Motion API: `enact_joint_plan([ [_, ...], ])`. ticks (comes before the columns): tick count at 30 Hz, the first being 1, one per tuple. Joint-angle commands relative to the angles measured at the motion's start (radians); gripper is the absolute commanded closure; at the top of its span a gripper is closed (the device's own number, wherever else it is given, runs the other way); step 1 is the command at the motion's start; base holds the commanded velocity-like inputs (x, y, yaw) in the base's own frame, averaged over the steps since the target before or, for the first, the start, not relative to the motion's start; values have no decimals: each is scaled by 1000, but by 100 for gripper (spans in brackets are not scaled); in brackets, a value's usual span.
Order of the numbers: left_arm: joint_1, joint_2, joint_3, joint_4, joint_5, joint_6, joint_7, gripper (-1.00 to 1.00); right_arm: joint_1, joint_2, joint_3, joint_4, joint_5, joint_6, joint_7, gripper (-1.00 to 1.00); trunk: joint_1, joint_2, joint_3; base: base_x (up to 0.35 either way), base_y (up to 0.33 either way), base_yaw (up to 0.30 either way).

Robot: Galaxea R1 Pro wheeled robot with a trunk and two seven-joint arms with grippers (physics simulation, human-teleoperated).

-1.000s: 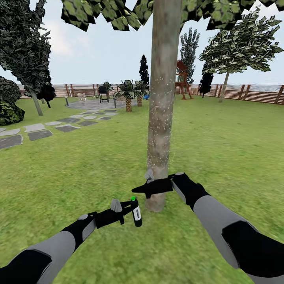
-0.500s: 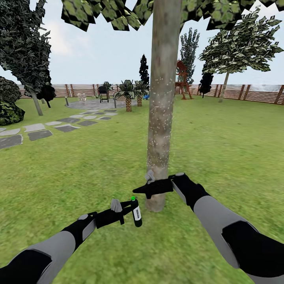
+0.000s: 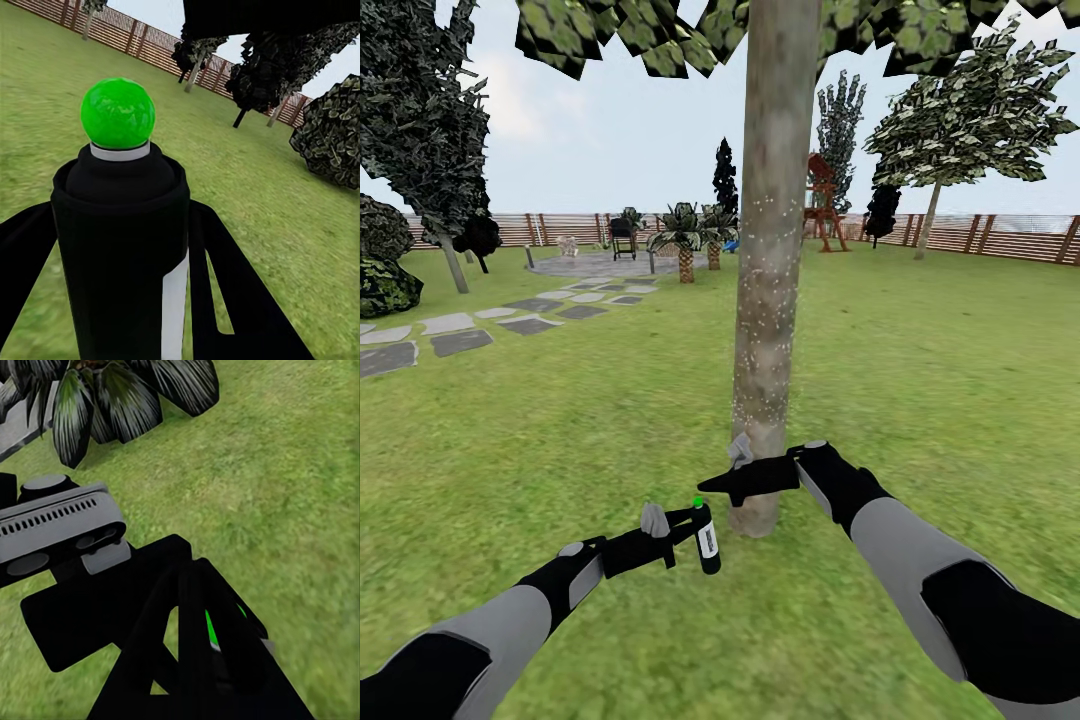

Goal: In the garden, pick up the pesticide atomizer on the floor and spray pesticide onto both trees until each tree trunk is fully covered.

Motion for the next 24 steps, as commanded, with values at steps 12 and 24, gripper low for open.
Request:
enact_joint_plan([
  [12, 0, 0, 3, 0, 0, 1, 2, 100, 2, 4, 0, 2, 1, -1, 0, 100, 0, 0, 0, 0, 0, 0],
  [24, 0, 0, 5, 1, 0, 2, 3, 100, 4, 14, 9, 2, 0, -1, -20, 100, 0, 0, 0, 0, 0, 0],
])
